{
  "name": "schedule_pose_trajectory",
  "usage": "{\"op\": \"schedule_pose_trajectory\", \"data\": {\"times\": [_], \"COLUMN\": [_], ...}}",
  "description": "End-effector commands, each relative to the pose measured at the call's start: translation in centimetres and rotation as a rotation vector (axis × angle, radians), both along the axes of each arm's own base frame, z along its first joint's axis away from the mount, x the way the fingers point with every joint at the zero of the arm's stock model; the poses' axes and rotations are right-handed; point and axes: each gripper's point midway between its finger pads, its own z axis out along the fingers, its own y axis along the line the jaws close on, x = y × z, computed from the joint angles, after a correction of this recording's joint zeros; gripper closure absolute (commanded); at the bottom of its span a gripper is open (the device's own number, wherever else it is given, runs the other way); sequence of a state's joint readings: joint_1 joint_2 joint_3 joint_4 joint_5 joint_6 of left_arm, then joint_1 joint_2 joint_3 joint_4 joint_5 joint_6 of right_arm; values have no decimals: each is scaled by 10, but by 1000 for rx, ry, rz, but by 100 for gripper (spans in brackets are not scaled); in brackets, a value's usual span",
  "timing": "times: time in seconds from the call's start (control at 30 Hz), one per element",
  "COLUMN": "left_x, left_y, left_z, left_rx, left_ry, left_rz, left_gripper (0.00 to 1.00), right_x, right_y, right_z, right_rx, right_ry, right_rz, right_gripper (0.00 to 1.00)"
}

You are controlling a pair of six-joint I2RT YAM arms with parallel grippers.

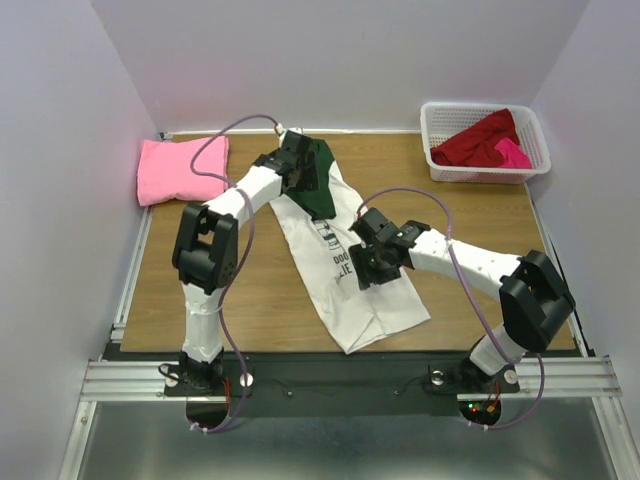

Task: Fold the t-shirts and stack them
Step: Fold the tshirt

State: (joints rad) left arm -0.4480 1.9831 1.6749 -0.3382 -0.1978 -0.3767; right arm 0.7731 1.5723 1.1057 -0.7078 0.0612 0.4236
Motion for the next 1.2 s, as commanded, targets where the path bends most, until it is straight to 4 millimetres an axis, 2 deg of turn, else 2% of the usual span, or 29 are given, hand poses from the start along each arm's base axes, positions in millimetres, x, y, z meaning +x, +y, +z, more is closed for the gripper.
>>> {"op": "schedule_pose_trajectory", "data": {"times": [0.0, 0.03, 0.13, 0.27, 0.3, 0.37, 0.4, 0.43, 0.47, 0.5, 0.53, 0.57, 0.6, 0.63, 0.7, 0.73, 0.8, 0.83, 0.9, 0.93, 0.97, 1.0, 1.03, 1.07, 1.1, 1.13, 1.17], "left_x": [-8, -8, -6, -2, -3, 3, 11, 12, 17, 32, 35, 43, 59, 65, 79, 81, 79, 73, 63, 52, 46, 32, 24, 9, -1, -15, -25], "left_y": [-6, -6, -11, -15, -14, -9, -11, -8, -6, -3, 3, 6, 3, 10, 5, 4, 2, 3, 5, 9, 12, 17, 20, 26, 28, 32, 36], "left_z": [-44, -60, -78, -92, -103, -109, -106, -118, -121, -112, -124, -123, -107, -114, -98, -87, -68, -47, -26, -3, 9, 33, 46, 41, 49, 82, 89], "left_rx": [21, 32, 41, 44, 57, 75, 70, 83, 83, 73, 88, 88, 70, 78, 43, 33, 17, 5, -10, -26, -38, -57, -67, -63, -76, -110, -127], "left_ry": [103, 128, 165, 181, 199, 204, 193, 216, 218, 189, 214, 208, 164, 178, 143, 127, 106, 81, 57, 26, 10, -20, -37, -14, -20, -78, -88], "left_rz": [0, 2, -8, -7, -2, 16, 20, 24, 31, 46, 58, 64, 67, 71, 49, 41, 21, 19, 15, 16, 17, 23, 25, 32, 35, 33, 40], "left_gripper": [21, 23, 28, 28, 28, 28, 28, 28, 28, 28, 28, 28, 28, 26, 23, 20, 16, 13, 10, 9, 8, 7, 7, 8, 7, 8, 7], "right_x": [-6, -10, -15, -21, -22, -22, -21, -17, -15, -12, -7, 1, 11, 17, 28, 36, 40, 42, 37, 31, 25, 21, 18, 14, 12, 11, 10], "right_y": [-19, -24, -30, -28, -28, -23, -20, -17, -14, -12, -9, -7, -1, -1, 7, 16, 24, 28, 34, 39, 43, 46, 47, 49, 49, 49, 48], "right_z": [-4, -9, -17, -27, -30, -38, -41, -44, -46, -52, -54, -56, -53, -57, -48, -33, -17, -3, 7, 14, 17, 18, 18, 16, 13, 10, 7], "right_rx": [-43, -60, -74, -74, -74, -71, -66, -56, -55, -61, -59, -53, -41, -54, -37, 2, 46, 77, 127, 165, 194, 211, 221, 228, 225, 222, 218], "right_ry": [-1, 12, 32, 72, 84, 104, 109, 101, 100, 103, 95, 78, 60, 55, 29, -2, -23, -43, -31, -17, 8, 20, 36, 56, 67, 73, 82], "right_rz": [-45, -55, -66, -60, -57, -50, -48, -47, -48, -48, -49, -61, -67, -83, -85, -90, -81, -70, -52, -40, -26, -19, -19, -13, -13, -14, -19], "right_gripper": [43, 44, 44, 44, 45, 44, 44, 44, 45, 45, 44, 45, 45, 45, 45, 45, 45, 45, 46, 46, 46, 49, 50, 51, 52, 54, 54]}}
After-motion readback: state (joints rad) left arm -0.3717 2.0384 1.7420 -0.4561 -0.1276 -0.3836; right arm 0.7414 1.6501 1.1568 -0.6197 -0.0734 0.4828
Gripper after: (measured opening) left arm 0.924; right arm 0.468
